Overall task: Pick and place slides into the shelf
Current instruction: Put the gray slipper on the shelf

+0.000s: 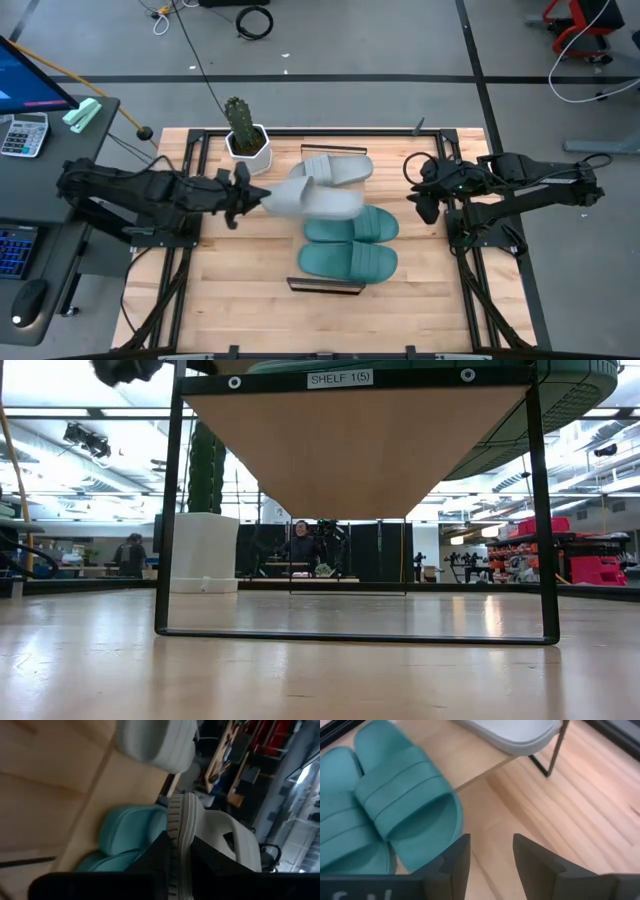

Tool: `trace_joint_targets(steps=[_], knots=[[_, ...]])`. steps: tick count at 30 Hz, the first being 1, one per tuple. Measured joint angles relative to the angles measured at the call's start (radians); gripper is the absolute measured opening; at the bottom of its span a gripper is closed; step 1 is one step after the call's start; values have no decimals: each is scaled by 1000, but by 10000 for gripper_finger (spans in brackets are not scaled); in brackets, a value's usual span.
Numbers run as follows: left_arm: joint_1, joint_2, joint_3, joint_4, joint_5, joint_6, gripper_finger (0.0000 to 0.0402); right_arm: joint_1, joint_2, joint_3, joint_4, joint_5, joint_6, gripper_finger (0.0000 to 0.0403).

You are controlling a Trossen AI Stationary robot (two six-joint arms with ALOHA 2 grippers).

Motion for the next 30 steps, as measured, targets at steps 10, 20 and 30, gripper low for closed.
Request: trace_joint_targets(steps=[10, 20, 30], knots=[[27, 190, 0, 245, -111, 47, 46, 0, 0, 0, -15, 55, -20, 155], [19, 297, 0, 371, -222, 17, 48, 0, -2, 0, -59, 64, -68, 155], [-27, 384, 141, 210, -246, -23, 47, 0, -2, 0, -62, 77, -93, 155]])
